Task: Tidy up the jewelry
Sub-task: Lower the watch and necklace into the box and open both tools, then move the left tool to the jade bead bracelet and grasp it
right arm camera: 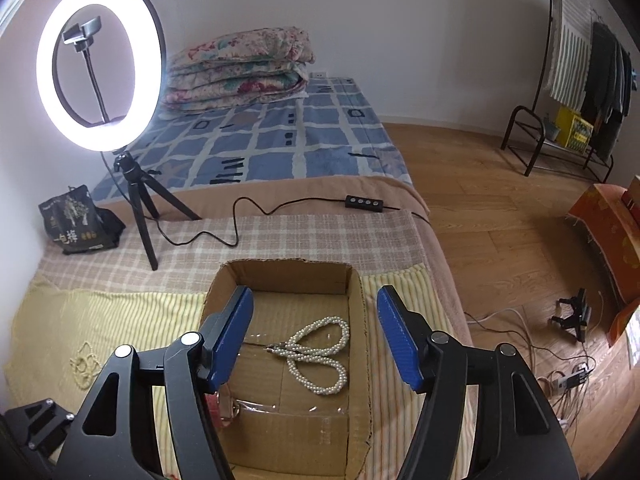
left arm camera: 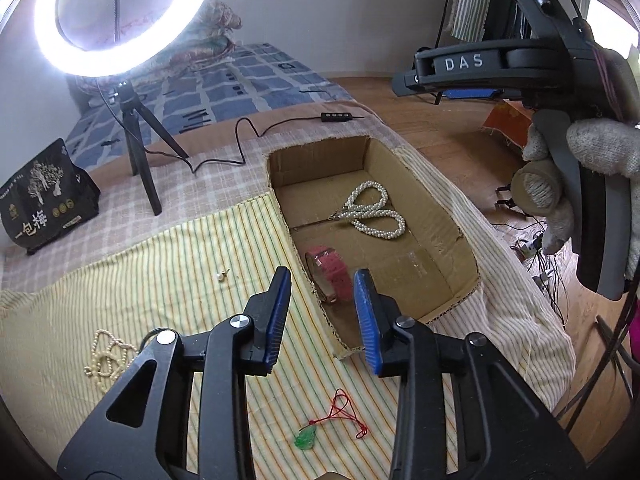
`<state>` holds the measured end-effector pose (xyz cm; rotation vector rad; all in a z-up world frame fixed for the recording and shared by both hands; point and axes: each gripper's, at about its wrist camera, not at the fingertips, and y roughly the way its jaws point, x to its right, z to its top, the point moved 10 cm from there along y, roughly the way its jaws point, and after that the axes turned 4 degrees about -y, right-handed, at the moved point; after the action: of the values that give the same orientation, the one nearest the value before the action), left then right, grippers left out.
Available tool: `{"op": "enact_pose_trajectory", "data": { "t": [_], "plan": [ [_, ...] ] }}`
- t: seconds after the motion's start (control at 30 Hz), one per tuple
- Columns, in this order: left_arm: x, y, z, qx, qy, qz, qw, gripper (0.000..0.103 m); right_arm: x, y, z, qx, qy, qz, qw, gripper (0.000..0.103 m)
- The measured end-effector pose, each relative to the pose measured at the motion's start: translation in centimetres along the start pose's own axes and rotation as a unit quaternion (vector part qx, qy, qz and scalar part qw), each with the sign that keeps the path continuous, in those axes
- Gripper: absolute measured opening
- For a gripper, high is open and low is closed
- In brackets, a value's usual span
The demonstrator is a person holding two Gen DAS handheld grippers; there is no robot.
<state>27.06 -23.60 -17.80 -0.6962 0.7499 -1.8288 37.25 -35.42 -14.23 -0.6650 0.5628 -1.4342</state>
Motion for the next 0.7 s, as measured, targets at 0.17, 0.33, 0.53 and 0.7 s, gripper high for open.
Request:
{"op": "enact_pose_trajectory", "data": {
  "t": [0.17, 0.33, 0.53, 0.7],
  "plan": [
    [-0.2, -1.9, 0.0, 0.016, 0.008, 0.004, 0.9998, 0.049, -0.4, -1.3, -0.3, 0.008, -0.009, -0.012, 1.0, 0.064],
    [-0.8, -3.4, -0.1, 0.024, 0.011, 0.002, 0.9997, 0.05, -1.1, -2.8, -0.7, 0.024, -0.016, -0.019, 0.999, 0.065],
    [-3.2, -5.3, -0.7, 0.034, 0.007, 0.008, 0.9994, 0.05, -2.4, -4.6, -2.1, 0.041, -0.02, -0.019, 0.999, 0.066],
    [-7.2, -6.9, -2.0, 0.044, -0.004, 0.025, 0.9987, 0.058, -3.6, -5.9, -4.2, 0.046, -0.021, -0.012, 0.999, 0.071]
  ]
}}
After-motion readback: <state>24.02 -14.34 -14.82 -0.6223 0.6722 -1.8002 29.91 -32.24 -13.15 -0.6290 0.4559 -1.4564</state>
